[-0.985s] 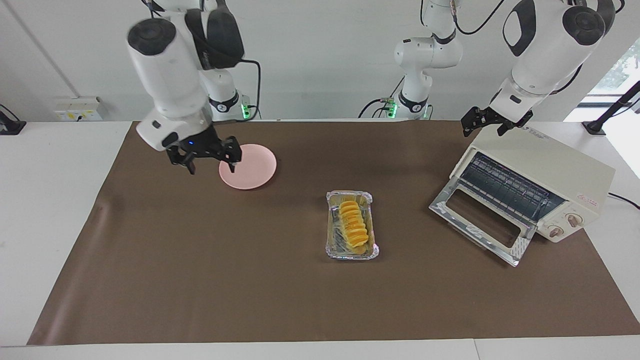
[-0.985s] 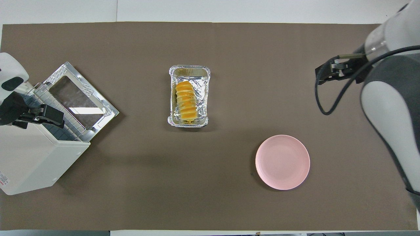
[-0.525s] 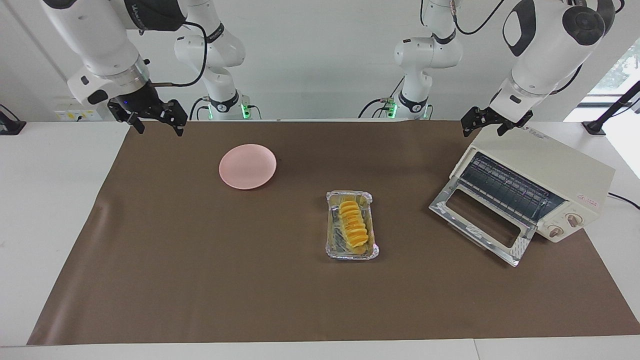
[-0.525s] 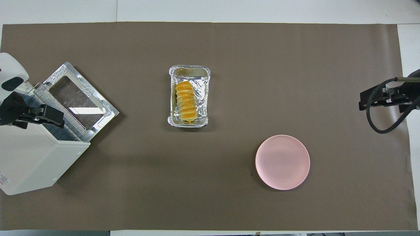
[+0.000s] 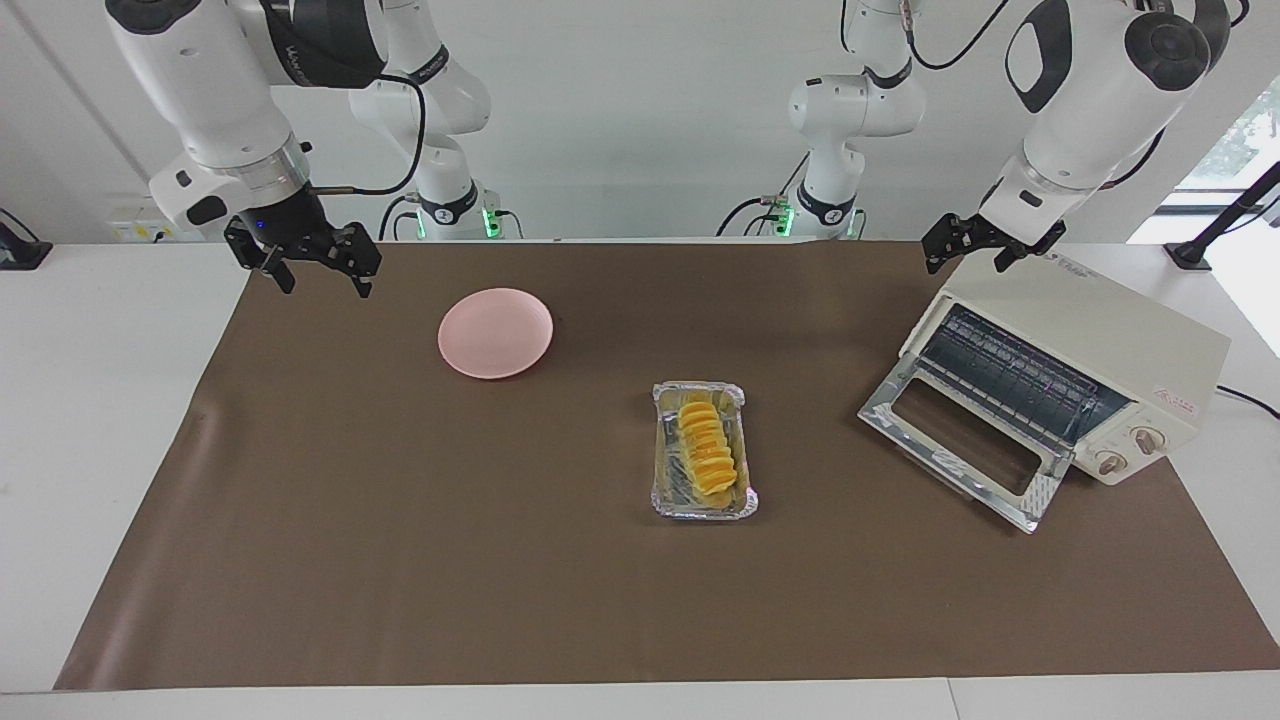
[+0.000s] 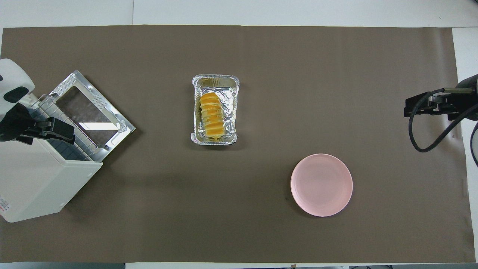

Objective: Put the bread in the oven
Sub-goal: 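Reach the left gripper to the foil tray and grasp its rim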

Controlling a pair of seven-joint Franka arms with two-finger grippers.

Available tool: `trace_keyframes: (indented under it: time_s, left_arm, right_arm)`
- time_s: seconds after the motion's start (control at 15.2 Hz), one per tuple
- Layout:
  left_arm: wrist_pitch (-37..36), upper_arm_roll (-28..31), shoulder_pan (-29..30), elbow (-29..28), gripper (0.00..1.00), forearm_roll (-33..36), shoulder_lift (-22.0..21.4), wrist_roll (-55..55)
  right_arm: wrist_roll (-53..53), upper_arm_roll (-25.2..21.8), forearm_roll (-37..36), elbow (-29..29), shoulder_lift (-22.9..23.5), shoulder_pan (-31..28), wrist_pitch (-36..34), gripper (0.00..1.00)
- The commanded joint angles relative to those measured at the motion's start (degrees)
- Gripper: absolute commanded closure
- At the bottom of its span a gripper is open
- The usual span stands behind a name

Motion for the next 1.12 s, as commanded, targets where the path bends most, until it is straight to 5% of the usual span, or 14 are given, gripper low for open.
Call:
trace_keyframes:
  time_s: [0.0, 0.33, 0.53, 0.92, 1.05]
  left_arm:
    - [1.4, -0.4, -2.2, -0.1, 0.00, 0.5, -0.3, 0.3]
    - [3.5, -2.5, -5.4, 0.4, 0.00, -0.2, -0.2, -4.7]
    - [8.7, -2.6, -11.1, 1.5, 0.00, -6.8, 1.9, -14.6]
    - [6.5, -2.5, -22.6, 25.1, 0.00, -6.8, 25.0, -25.5]
    - [13.6, -2.4, -25.7, 25.0, 0.00, -7.0, 28.2, -28.1]
  right_arm:
    - [0.3, 0.7, -0.5, -1.7, -1.4, -1.3, 1.0, 0.00]
    - [-0.1, 0.7, -0.5, -1.8, -1.5, -1.2, 0.4, 0.00]
    - [0.0, 0.7, -0.5, -1.8, -1.5, -1.4, 0.4, 0.00]
    - [0.1, 0.8, -0.4, -1.7, -1.8, -1.0, 0.4, 0.00]
    - [0.0, 0.8, -0.4, -1.8, -1.8, -1.0, 0.4, 0.00]
